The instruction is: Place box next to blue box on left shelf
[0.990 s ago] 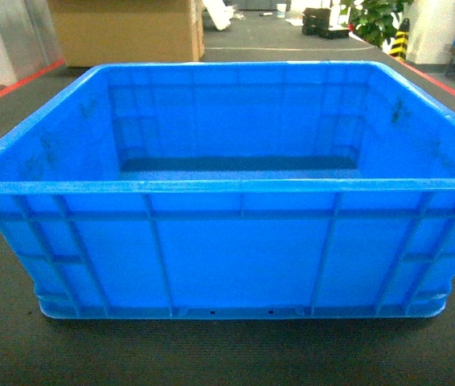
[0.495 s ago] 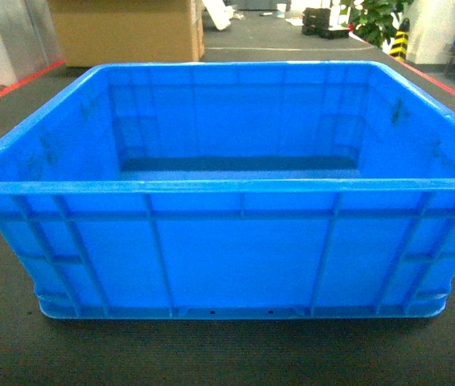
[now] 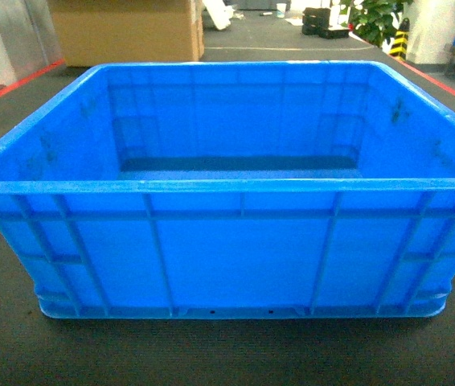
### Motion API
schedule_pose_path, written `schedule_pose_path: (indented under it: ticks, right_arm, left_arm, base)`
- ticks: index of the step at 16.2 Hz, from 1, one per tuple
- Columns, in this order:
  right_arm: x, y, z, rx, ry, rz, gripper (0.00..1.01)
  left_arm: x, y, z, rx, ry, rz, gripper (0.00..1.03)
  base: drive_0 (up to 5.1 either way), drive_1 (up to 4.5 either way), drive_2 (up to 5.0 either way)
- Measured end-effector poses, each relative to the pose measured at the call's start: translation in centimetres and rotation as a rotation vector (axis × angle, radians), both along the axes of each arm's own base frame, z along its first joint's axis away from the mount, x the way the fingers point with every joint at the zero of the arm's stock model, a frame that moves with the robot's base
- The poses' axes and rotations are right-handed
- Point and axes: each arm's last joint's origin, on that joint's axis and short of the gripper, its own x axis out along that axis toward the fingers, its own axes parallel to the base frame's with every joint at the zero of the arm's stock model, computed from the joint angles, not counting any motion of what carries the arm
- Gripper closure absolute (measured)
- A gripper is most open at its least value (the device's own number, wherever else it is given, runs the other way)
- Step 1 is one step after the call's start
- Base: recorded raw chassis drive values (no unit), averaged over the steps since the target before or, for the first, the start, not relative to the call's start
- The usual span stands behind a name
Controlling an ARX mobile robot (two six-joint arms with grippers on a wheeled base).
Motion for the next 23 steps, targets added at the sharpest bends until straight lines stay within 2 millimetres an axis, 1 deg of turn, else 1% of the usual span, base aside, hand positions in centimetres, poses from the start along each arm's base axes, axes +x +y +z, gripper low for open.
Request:
schedule_pose_path:
  ticks: [1,2,3,4,5,6,7,8,9,10,11,13,15,17,19,21,23]
  right_arm:
    - [0.7,0.3,0.0,-0.012,0.067,-0.032,0.03]
    - [1.2,0.6,0.4,-0.016,0.048,-0.032,0.03]
    - [2.3,0.7,2.0,-0.009,-0.003,-0.027,0.03]
    - [3.7,0.9,3.7,-0.002,-0.053,-0.009,0.03]
    - [5.3,1.2,5.1,0.004,-0.076,0.025,0.03]
    - [7.6,1.3,6.5,0.010,-0.089,0.060,0.03]
    - [10.4,1.3,7.7,0.017,-0.088,0.061,0.03]
    - [13.6,1.3,8.2,0.022,-0.051,0.056,0.03]
    - [16.7,1.4,7.9,0.038,0.027,0.063,0.03]
    - [19.1,1.7,7.2,0.061,0.111,0.084,0.03]
    - [21.5,1.9,6.2,0.101,0.204,0.103,0.03]
    - [24.3,2.0,5.4,0.152,0.336,0.112,0.03]
    - [25.3,2.1,5.9,0.199,0.390,0.121,0.03]
    - [25.4,2.3,6.3,0.230,0.428,0.141,0.03]
    - [25.4,2.6,6.0,0.245,0.481,0.144,0.03]
    - [25.7,2.8,5.0,0.250,0.524,0.137,0.03]
    - [26.0,2.8,4.3,0.245,0.538,0.126,0.03]
  left_arm:
    - [0.5,0.0,0.2,0.017,-0.013,-0.001,0.05]
    - [1.4,0.2,0.3,0.022,-0.011,0.007,0.05]
    - [2.7,0.3,0.6,0.022,-0.012,0.021,0.05]
    - [4.1,0.4,1.3,0.026,-0.025,0.035,0.05]
    - [6.3,0.2,3.0,0.035,-0.069,0.029,0.05]
    - [9.0,-0.3,4.5,0.042,-0.097,0.016,0.05]
    - [11.8,-0.9,4.9,0.042,-0.074,0.003,0.05]
    - [14.3,-1.4,4.6,0.043,0.000,-0.003,0.05]
    - [17.0,-1.8,4.1,0.041,0.078,0.008,0.05]
    - [19.6,-2.3,3.7,0.023,0.142,0.011,0.05]
    - [21.6,-2.8,3.8,0.003,0.172,0.007,0.05]
    - [24.3,-3.3,4.2,-0.043,0.265,0.029,0.05]
    - [25.6,-3.9,3.8,-0.055,0.397,0.038,0.05]
    - [25.9,-4.1,3.0,-0.062,0.552,0.040,0.05]
    - [26.1,-4.1,3.0,-0.067,0.597,0.051,0.05]
    - [26.6,-4.2,3.0,-0.064,0.619,0.050,0.05]
    - [26.8,-4.0,2.5,-0.065,0.654,0.058,0.05]
  base:
    - [0.0,0.00,0.0]
    - [0.0,0.00,0.0]
    - [0.0,0.00,0.0]
    - [0.0,0.00,0.0]
    - [0.0,0.00,0.0]
    - [0.0,0.00,0.0]
    - [0.0,0.00,0.0]
    - [0.0,0.00,0.0]
    - [0.0,0.00,0.0]
    - [0.0,0.00,0.0]
    - [0.0,0.00,0.0]
    - [0.0,0.00,0.0]
    - [0.0,0.00,0.0]
    - [0.0,0.00,0.0]
    - [0.0,0.00,0.0]
    - [0.0,0.00,0.0]
    - [0.0,0.00,0.0]
